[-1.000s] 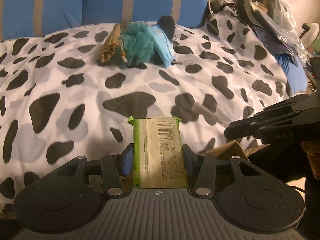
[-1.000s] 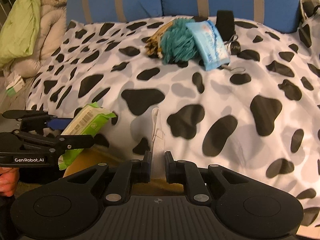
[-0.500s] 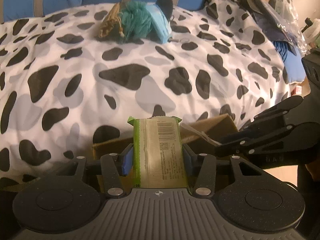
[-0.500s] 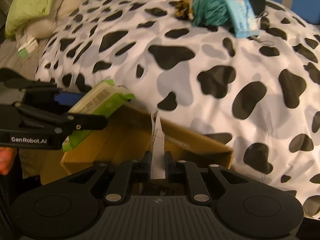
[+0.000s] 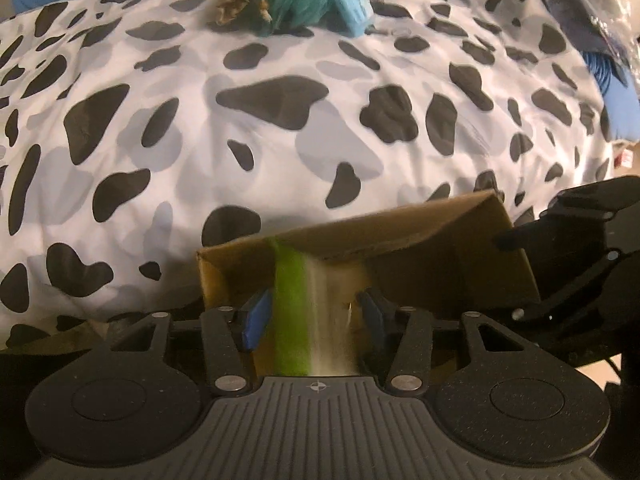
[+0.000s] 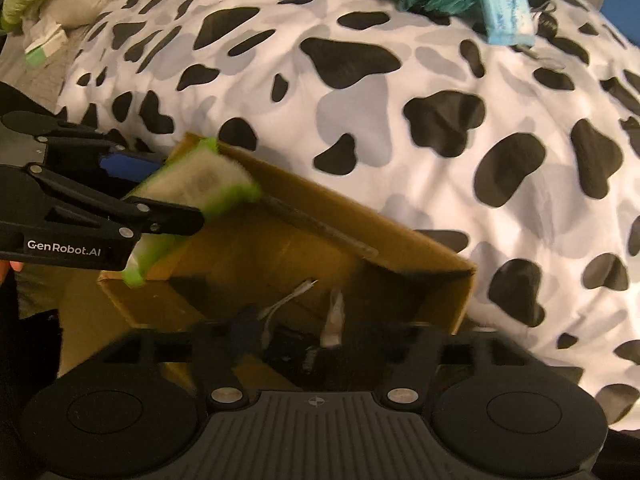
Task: Organize soft objects
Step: 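Lower both items into the cardboard box and open both tools, then move both open tools back toward the pile on the duvet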
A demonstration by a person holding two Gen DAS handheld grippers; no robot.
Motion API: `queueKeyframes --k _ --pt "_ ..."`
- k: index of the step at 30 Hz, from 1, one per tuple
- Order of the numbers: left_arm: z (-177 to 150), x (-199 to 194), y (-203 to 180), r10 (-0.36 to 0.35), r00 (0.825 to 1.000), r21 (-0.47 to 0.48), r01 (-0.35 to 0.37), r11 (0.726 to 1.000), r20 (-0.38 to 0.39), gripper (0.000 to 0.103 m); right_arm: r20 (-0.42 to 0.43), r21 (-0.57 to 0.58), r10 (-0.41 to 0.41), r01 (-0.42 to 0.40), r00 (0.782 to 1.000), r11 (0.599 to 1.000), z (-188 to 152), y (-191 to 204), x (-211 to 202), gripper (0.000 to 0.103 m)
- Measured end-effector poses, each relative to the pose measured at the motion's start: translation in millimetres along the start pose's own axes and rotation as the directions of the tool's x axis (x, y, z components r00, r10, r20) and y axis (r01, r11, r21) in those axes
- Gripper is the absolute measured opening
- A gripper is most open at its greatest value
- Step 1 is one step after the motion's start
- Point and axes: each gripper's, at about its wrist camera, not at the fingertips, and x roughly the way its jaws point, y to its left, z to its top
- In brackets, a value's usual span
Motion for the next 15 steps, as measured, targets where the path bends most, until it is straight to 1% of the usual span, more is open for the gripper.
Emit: queueKeyframes --k 3,8,15 --pt "2.7 -5.4 1.6 -0.013 0.999 -0.02 0.014 1.0 0.036 0.049 0.027 0.029 -0.008 0.007 1.0 1.0 2.8 -6.9 -4.1 0.092" --pt "7.1 -5.9 5.0 -0.019 0.999 -0.055 0.022 0.998 0.047 0.049 0.069 0.067 -0.006 0.001 0.998 0.998 7.8 -17.3 -9.4 0.095" --pt "10.3 -9.7 4.9 -0.007 0.997 -0.051 0.011 0.999 0.083 0.049 0.115 0.066 -0.019 0.012 0.993 0.998 14.4 -16.6 -11.4 0.095"
